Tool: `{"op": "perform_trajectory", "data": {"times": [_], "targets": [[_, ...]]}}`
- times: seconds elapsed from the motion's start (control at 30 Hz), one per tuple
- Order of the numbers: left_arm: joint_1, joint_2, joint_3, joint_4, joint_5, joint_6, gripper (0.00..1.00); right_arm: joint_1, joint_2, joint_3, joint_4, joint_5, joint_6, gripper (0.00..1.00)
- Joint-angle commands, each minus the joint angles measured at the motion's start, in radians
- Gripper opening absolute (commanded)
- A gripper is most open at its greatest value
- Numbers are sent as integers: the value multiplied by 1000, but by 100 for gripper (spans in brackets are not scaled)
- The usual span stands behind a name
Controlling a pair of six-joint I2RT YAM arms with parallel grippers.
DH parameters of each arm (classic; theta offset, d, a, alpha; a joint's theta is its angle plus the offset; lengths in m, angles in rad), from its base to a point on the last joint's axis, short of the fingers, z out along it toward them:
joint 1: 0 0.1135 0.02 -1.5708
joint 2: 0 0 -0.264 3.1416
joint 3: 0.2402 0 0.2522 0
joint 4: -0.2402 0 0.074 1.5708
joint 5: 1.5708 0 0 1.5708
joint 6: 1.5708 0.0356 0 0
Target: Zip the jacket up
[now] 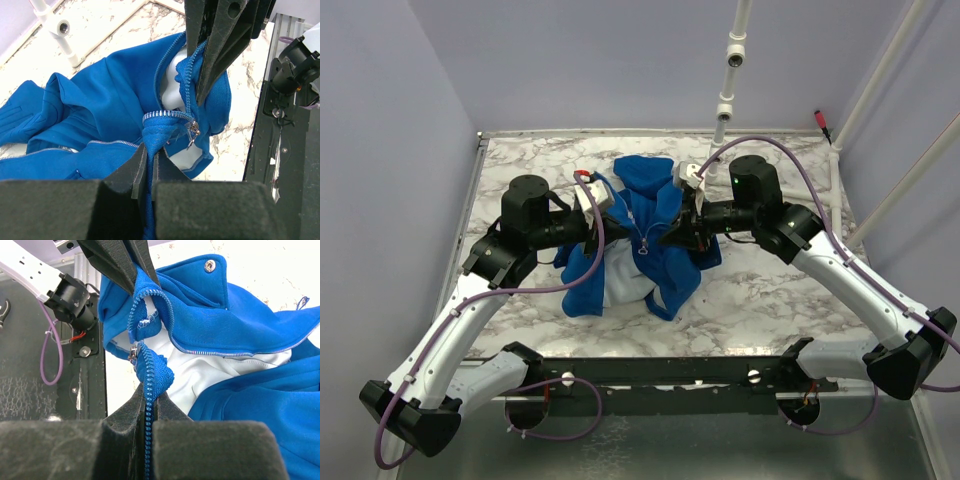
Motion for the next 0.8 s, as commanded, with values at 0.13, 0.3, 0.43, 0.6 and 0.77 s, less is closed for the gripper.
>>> {"op": "perform_trajectory", "data": {"times": [0.13,0.3,0.43,0.6,0.77], "targets": [[-1,-12,-6,32,-6,5,0,10,-35,-2,67,0,27,1],[-1,-12,-6,32,-5,6,0,9,-35,-2,73,4,31,1],[-1,-13,-7,33,-4,10,0,9,-32,0,73,4,31,1],[-1,-14,-7,32,-4,10,0,8,-32,0,73,4,34,1],[0,-17,-10,32,-6,12,0,10,-31,-2,93,-12,52,1]]}}
